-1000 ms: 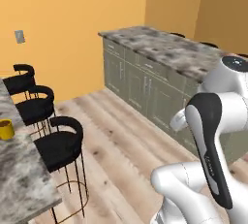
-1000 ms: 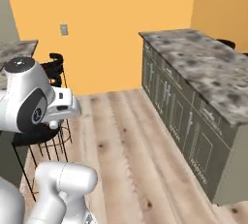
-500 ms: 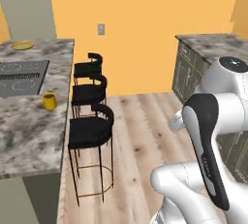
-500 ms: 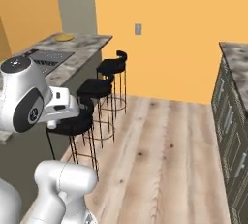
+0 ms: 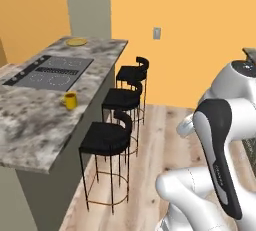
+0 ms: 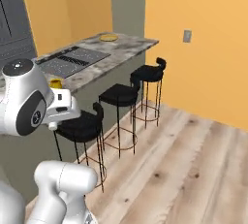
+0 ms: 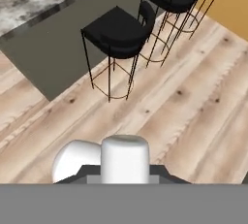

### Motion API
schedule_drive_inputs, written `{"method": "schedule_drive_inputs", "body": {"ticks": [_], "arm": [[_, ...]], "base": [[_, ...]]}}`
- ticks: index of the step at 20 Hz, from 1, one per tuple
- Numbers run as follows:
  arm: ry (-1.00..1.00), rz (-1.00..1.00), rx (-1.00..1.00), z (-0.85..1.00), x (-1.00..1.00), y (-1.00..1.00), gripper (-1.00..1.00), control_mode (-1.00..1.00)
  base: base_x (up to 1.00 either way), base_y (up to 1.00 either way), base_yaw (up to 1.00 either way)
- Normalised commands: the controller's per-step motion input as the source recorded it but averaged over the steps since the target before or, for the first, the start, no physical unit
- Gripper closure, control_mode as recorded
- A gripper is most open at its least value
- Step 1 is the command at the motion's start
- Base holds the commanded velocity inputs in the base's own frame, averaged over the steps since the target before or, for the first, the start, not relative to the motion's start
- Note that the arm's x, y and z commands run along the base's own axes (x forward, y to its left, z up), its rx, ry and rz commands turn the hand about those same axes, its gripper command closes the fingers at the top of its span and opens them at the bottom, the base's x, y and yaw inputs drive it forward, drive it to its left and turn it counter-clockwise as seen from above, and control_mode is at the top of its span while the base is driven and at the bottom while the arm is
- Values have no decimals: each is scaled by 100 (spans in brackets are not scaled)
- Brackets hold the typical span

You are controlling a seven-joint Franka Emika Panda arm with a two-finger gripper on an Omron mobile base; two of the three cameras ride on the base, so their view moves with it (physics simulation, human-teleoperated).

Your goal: Pick up the marshmallow and place it in the cup of hot chocolate on the dining counter.

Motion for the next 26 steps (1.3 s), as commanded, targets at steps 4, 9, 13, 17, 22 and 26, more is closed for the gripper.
{"method": "schedule_drive_inputs", "body": {"ticks": [4, 9, 13, 17, 22, 26], "arm": [[0, 0, 0, 0, 0, 0, 100, 100], [0, 0, 0, 0, 0, 0, 100, 100], [0, 0, 0, 0, 0, 0, 100, 100], [0, 0, 0, 0, 0, 0, 100, 100], [0, 0, 0, 0, 0, 0, 100, 100], [0, 0, 0, 0, 0, 0, 100, 100]], "base": [[90, -24, 52], [18, -4, 83], [1, -7, 95], [43, -77, 60], [5, -100, 43], [35, -100, 37]]}}
